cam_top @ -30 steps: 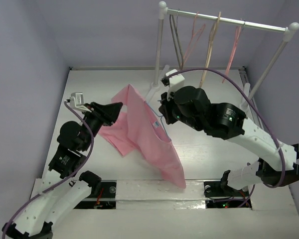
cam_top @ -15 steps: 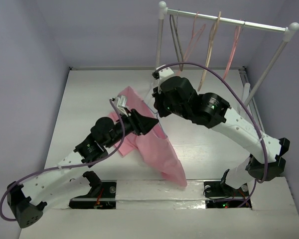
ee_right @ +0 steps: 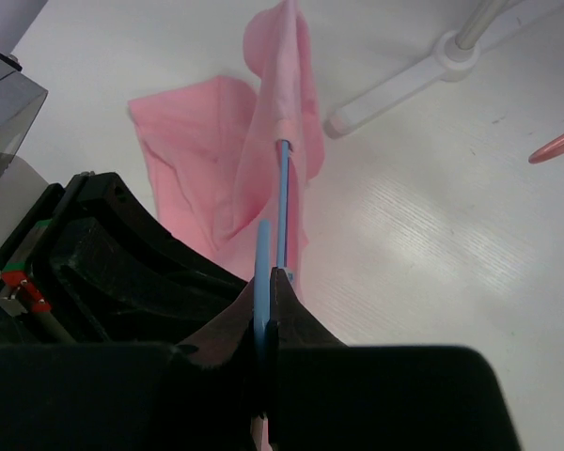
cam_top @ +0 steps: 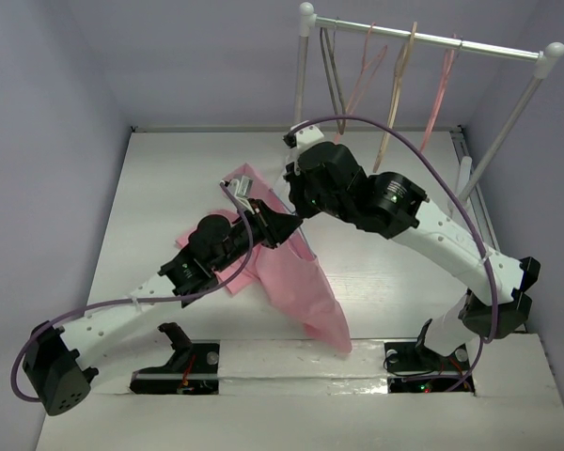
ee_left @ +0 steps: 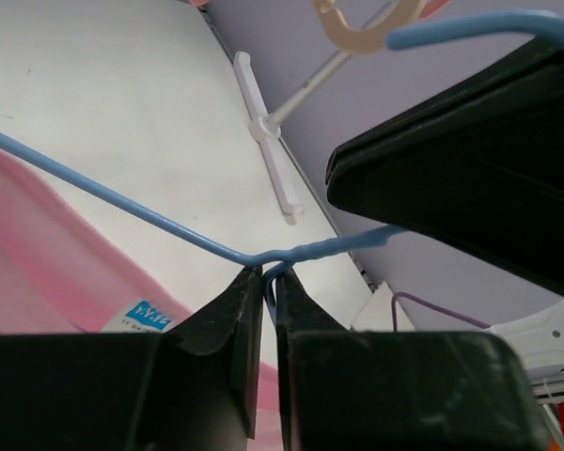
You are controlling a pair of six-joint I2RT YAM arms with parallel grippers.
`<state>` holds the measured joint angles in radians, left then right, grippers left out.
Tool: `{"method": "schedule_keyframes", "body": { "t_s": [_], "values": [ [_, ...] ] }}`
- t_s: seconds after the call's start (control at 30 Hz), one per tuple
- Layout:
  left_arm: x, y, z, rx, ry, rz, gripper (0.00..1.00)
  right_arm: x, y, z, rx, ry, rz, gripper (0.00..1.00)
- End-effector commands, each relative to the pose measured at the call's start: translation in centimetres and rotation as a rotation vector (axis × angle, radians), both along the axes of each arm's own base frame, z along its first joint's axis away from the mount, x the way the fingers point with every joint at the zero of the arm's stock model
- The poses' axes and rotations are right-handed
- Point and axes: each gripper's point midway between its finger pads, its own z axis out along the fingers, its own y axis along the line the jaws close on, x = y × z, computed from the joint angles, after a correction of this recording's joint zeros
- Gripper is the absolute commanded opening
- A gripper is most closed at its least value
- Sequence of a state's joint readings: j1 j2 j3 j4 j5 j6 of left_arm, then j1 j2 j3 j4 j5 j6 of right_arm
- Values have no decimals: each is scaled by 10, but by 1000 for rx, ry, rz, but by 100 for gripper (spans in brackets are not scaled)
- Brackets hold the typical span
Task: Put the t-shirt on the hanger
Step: Place the hanger at the clothesline.
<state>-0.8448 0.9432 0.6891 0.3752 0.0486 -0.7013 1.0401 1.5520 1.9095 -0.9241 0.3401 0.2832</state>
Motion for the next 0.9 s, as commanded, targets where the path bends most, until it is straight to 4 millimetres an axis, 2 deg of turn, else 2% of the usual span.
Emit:
{"method": "schedule_keyframes", "body": {
  "t_s": [0.0, 0.03, 0.07, 0.13, 0.17, 0.2, 0.23, 0.27, 0.3, 0.33, 0.37, 0.4, 0.43, 0.47, 0.57, 0.6, 0.67, 0.73, 0.83, 0.87],
  "values": [
    [-6, -3, 34, -118, -70, -21, 0, 0, 7, 10, 59, -11, 14, 0],
    [-5, -2, 29, -122, -58, -11, 0, -1, 7, 9, 60, -10, 14, 0],
    [-6, 0, 34, -145, -67, -7, 0, -2, 5, 12, 72, -9, 9, 0],
    [-7, 2, 32, -170, -53, -3, 0, -4, 4, 9, 84, -4, 9, 15],
    [-8, 3, 35, -185, -55, -1, 0, -9, -2, 16, 119, -9, 10, 22],
    [-8, 4, 35, -190, -51, 3, 0, -13, 0, 24, 162, -17, 29, 35],
    [-7, 4, 37, -196, -49, 5, 0, -17, -2, 28, 190, -21, 38, 40],
    [-7, 4, 38, -202, -45, 4, 0, -20, -4, 17, 192, -7, 38, 44],
    [-7, 4, 39, -207, -44, 4, 0, -27, -12, 41, 282, -50, 53, 50],
    [-8, 3, 41, -214, -45, -1, 0, -32, -15, 44, 310, -59, 63, 53],
    [-8, 3, 43, -223, -43, -4, 0, -35, -17, 34, 311, -48, 70, 55],
    [-8, 2, 44, -225, -44, -6, 0, -42, -26, 49, 369, -76, 79, 56],
    [-9, 2, 48, -230, -47, -8, 0, -49, -27, 50, 383, -78, 93, 56],
    [-9, 2, 48, -230, -45, -8, 0, -51, -31, 40, 379, -66, 88, 56],
    [-8, 2, 52, -233, -50, -8, 0, -65, -46, 48, 438, -85, 99, 57],
    [-8, 2, 54, -237, -53, -8, 0, -66, -48, 37, 427, -73, 96, 56],
    [-10, 0, 59, -248, -59, -23, 0, -70, -52, 29, 421, -60, 102, 55],
    [-14, -3, 63, -261, -59, -53, 0, -72, -49, 4, 373, -25, 110, 55],
    [-22, -7, 71, -288, -69, -102, 0, -71, -48, -20, 342, 8, 97, 55],
    [-24, -8, 74, -300, -74, -115, 0, -72, -48, -22, 354, 11, 99, 55]
  ]
}}
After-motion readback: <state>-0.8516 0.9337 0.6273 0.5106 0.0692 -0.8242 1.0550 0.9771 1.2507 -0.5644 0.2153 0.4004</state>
